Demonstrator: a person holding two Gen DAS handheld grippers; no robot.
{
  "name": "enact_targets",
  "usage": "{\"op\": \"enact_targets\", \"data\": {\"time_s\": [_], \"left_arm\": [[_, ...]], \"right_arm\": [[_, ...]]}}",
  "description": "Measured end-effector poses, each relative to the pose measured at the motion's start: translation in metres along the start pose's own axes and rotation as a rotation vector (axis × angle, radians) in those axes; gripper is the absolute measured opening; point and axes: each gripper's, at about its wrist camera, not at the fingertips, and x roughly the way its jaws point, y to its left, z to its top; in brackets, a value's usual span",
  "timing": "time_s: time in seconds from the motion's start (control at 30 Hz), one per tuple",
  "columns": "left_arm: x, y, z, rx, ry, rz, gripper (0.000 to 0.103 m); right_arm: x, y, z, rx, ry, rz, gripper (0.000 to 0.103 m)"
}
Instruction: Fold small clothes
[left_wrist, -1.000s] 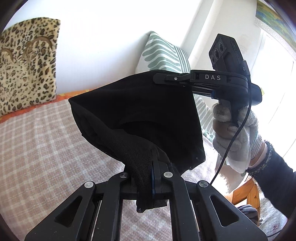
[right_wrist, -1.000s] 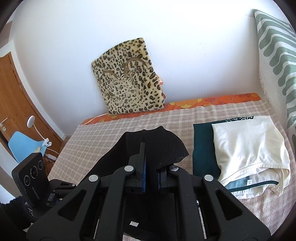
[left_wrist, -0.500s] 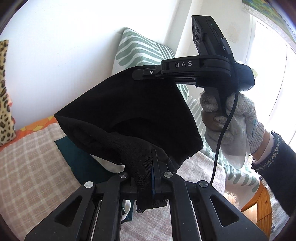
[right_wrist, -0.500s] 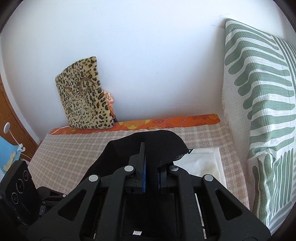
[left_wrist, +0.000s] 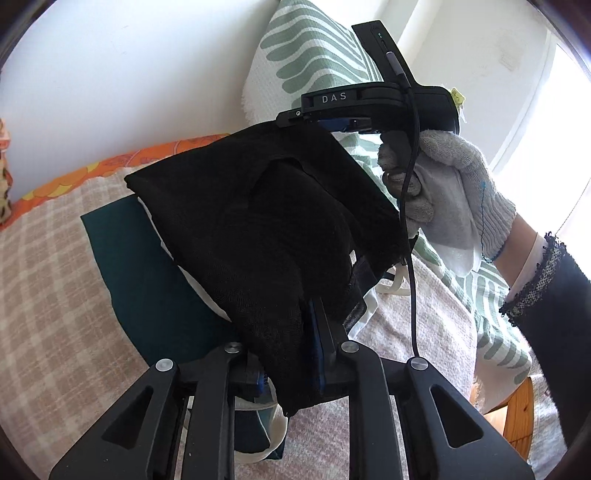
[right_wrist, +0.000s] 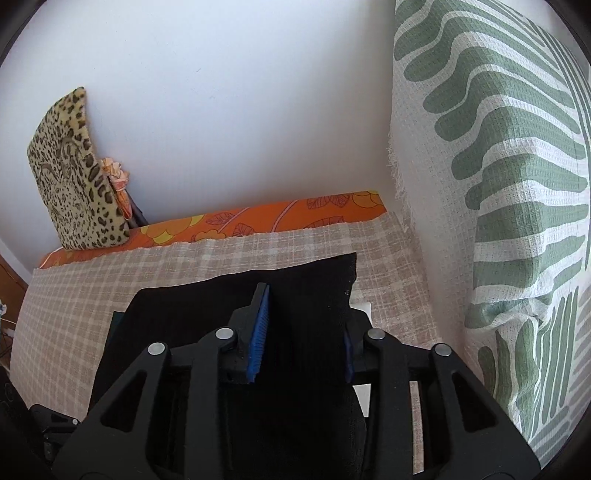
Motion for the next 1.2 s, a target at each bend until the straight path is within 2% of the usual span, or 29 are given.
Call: {"op": "enact_targets", "data": {"time_s": [0.07,0.2,0.33,0.4,0.53,0.67,0.77,0.93,1.07,1.2], "left_arm": [[-0.01,0.0,-0.005,-0.013,-0.005,0.02,0.037],[-0.03,0.002,-0.01,-0.01,-0.024,0.027,0.039],[-0.05,0.004,-0.009,-0.008,-0.028,0.033,0.047],[-0.057,0.001,-0.011,-0.002,-0.039,0.042,0.051],[-0.081,-0.007,-0.014,0.009,-0.066,0.083,0.063],[-0.113,-0.019,-0.019,0.042,-0.115,0.108,0.073],[-0.137,-0.026,-0.027,0.068,-0.148,0.114,0.078],[-0.17,-0.03,-0.041,0.079,-0.189,0.108,0.08],[-0.187,-0.03,-0.053,0.09,-0.219,0.124,0.081],[-0.198,-0.029,-0.065,0.088,-0.237,0.155,0.082]], "right_arm": [[-0.007,-0.01,0.001,0.025,-0.009,-0.056,0.061],[-0.035,-0.027,-0.001,0.096,-0.042,-0.047,0.061],[-0.064,-0.023,-0.008,0.112,-0.067,-0.041,0.064],[-0.077,-0.017,-0.013,0.117,-0.076,-0.043,0.065],[-0.106,0.006,-0.022,0.118,-0.098,-0.049,0.066],[-0.14,0.035,-0.037,0.103,-0.123,-0.048,0.077],[-0.165,0.056,-0.055,0.088,-0.144,-0.064,0.081],[-0.201,0.09,-0.087,0.065,-0.189,-0.093,0.088],[-0.222,0.11,-0.114,0.082,-0.229,-0.102,0.097],[-0.236,0.127,-0.137,0.1,-0.26,-0.108,0.099]]}}
